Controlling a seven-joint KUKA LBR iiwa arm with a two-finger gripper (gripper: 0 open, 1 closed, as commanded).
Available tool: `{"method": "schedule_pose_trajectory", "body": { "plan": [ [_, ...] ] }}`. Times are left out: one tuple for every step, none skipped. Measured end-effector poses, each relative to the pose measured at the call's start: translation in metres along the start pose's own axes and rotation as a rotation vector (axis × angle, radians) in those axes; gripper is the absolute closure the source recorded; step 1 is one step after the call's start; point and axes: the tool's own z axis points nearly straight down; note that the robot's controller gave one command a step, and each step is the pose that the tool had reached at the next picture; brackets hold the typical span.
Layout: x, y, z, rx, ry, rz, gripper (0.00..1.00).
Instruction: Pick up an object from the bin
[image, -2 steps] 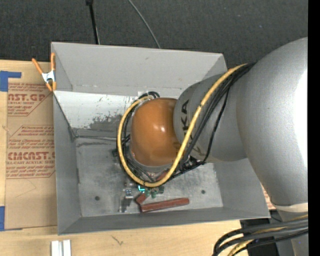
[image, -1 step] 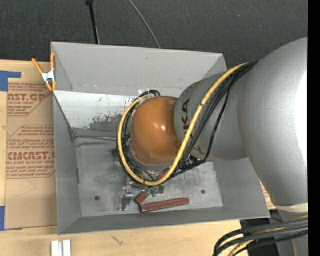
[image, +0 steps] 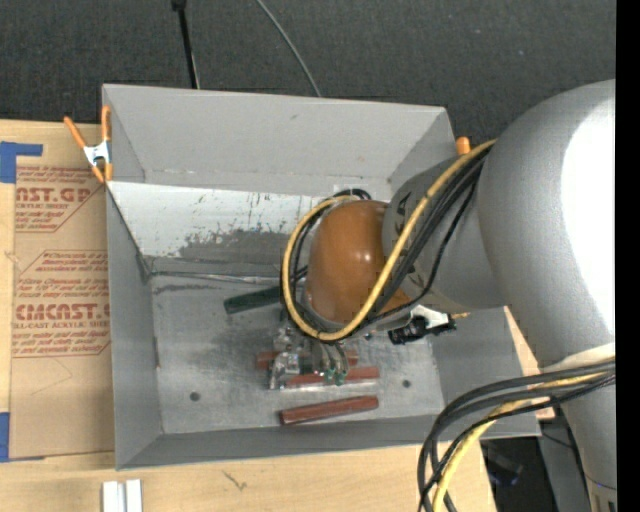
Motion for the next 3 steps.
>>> {"method": "schedule_pose_trajectory", "body": {
  "plan": [
    [0.000,0.000,0.000,0.000,0.000,0.000,1.00],
    [0.000,0.001,-0.045,0.001,0.005,0.011,1.00],
    [-0.009,-0.003,-0.120,0.002,0.002,-0.026,1.00]
  ]
}}
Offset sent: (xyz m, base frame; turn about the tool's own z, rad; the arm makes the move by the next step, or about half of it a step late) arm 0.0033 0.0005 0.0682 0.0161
